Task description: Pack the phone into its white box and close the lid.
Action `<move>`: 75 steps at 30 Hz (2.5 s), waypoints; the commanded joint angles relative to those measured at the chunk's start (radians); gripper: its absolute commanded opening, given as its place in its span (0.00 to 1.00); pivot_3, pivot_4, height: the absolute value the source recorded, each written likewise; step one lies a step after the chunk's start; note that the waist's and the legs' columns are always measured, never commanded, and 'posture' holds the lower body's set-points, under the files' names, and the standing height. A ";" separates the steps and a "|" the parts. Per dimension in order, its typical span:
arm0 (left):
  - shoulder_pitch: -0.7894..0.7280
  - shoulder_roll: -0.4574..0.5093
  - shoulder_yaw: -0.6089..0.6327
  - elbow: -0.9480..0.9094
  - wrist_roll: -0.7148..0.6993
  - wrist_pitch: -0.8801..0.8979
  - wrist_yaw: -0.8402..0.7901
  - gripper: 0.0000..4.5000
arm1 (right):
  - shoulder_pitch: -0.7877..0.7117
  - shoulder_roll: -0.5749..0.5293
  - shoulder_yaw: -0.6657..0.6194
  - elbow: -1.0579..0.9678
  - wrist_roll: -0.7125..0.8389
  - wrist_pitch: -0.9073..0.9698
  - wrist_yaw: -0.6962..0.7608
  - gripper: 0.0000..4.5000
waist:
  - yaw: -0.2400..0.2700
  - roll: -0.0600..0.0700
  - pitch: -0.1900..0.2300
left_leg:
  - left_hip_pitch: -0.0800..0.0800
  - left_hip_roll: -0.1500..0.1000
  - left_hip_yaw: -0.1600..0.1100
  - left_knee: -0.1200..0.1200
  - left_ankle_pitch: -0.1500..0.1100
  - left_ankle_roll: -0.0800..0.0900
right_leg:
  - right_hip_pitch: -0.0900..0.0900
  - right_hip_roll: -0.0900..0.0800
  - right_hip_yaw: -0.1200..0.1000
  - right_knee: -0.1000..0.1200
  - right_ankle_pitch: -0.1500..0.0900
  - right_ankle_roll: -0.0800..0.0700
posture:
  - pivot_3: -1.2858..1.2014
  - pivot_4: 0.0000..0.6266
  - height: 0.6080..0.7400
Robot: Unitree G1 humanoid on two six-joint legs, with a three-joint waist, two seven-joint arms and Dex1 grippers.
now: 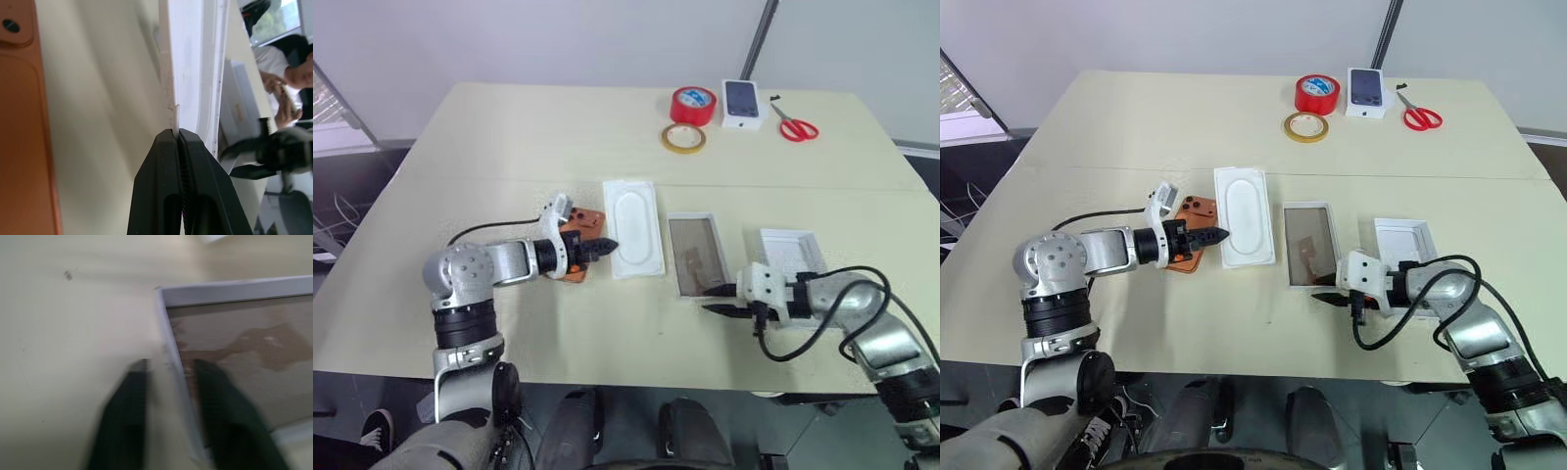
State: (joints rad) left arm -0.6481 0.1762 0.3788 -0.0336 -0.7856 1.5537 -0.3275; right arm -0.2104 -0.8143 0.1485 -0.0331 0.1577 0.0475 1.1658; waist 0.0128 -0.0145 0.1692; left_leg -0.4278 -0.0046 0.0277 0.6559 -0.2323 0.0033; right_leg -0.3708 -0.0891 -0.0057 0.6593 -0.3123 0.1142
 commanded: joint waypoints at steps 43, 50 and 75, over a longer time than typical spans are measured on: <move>0.015 0.027 -0.260 -0.007 0.038 -0.236 -0.134 0.53 | -0.016 0.095 -0.210 -0.210 0.165 0.239 -0.221 0.61 | -0.001 -0.001 0.000 | 0.000 -0.001 0.000 -0.006 0.001 -0.003 | -0.001 -0.003 0.000 -0.003 0.000 0.000 | 0.52 0.24 0.91; 0.080 0.142 -0.324 -0.086 0.150 -0.502 -0.209 0.53 | -0.114 0.233 -0.035 -0.117 -0.022 0.170 -0.358 0.00 | -0.004 0.000 0.000 | 0.001 -0.001 0.000 -0.007 0.002 -0.003 | -0.002 -0.003 0.000 -0.003 0.000 0.000 | 0.52 0.24 0.91; 0.095 0.515 -0.129 0.197 0.123 -0.497 -0.396 0.53 | -0.311 0.332 0.057 -0.015 -0.098 0.219 -0.373 0.00 | -0.023 -0.001 0.001 | 0.000 -0.001 -0.001 -0.009 -0.001 0.002 | -0.003 -0.004 -0.001 -0.003 0.000 0.000 | 0.52 0.24 0.91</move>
State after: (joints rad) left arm -0.5263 0.6647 0.2351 0.1515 -0.6785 1.0955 -0.6945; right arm -0.4929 -0.5037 0.2187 -0.0044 0.0441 0.2355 0.8087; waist -0.0106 -0.0151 0.1705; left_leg -0.4277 -0.0061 0.0271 0.6470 -0.2330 0.0043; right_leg -0.3738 -0.0933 -0.0065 0.6561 -0.3120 0.1138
